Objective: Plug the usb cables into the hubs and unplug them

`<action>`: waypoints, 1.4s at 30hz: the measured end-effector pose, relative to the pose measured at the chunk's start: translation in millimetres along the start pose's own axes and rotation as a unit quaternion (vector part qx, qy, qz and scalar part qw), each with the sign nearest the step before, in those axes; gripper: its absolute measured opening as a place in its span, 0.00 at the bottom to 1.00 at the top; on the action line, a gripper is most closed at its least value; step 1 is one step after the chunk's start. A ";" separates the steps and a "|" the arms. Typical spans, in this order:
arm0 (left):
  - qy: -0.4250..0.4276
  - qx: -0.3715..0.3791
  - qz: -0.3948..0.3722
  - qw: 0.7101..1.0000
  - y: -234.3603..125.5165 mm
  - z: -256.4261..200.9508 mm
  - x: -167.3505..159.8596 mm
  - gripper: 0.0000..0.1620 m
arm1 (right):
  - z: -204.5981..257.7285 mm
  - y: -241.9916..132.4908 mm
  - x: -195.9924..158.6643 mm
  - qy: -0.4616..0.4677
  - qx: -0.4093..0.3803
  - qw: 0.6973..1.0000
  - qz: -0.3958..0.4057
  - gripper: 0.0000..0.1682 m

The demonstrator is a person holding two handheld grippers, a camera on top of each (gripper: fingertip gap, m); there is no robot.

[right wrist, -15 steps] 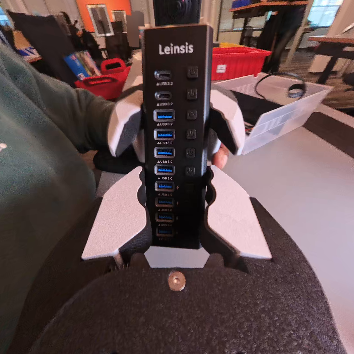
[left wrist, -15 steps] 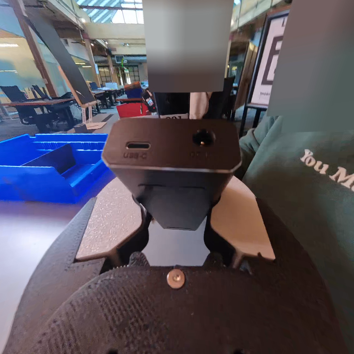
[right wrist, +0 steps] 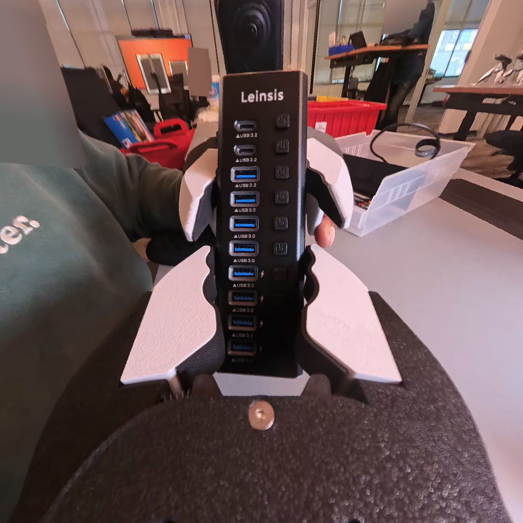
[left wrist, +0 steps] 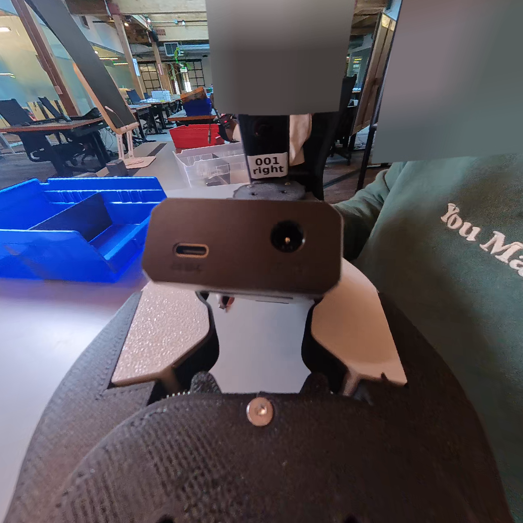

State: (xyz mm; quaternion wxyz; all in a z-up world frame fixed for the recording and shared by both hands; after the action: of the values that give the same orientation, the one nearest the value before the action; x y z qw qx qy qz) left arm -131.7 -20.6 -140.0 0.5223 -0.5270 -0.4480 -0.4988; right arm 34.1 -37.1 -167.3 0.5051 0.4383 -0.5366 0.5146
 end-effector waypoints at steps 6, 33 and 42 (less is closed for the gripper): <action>-0.011 -0.015 0.037 0.999 4.6 -7.7 -5.2 0.44 | 8.6 -7.7 -13.9 0.011 0.000 0.999 -0.034 0.36; -0.080 0.068 0.056 0.993 -15.5 19.8 -18.1 0.44 | -100.5 -97.5 -38.3 -0.016 -0.146 0.915 0.377 0.24; -0.053 0.015 0.061 0.997 -23.3 26.9 -37.0 0.44 | -121.4 -89.5 -57.0 -0.045 -0.123 0.905 0.405 0.10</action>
State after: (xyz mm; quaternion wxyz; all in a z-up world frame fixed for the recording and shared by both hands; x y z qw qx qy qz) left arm -157.0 9.3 -173.1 0.5353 -0.5708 -0.4496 -0.4307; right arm 139.7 73.1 -219.0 0.2784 0.1400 -0.7489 0.5849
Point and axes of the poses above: each gripper's, where its closed fingertips meet, y out along the fingers, x out of its top, z = x × y across the jaws, the point moved 10 cm from there along -y, back along the fingers, and after that the axes turned 1 degree about z, right-handed, at the moved point
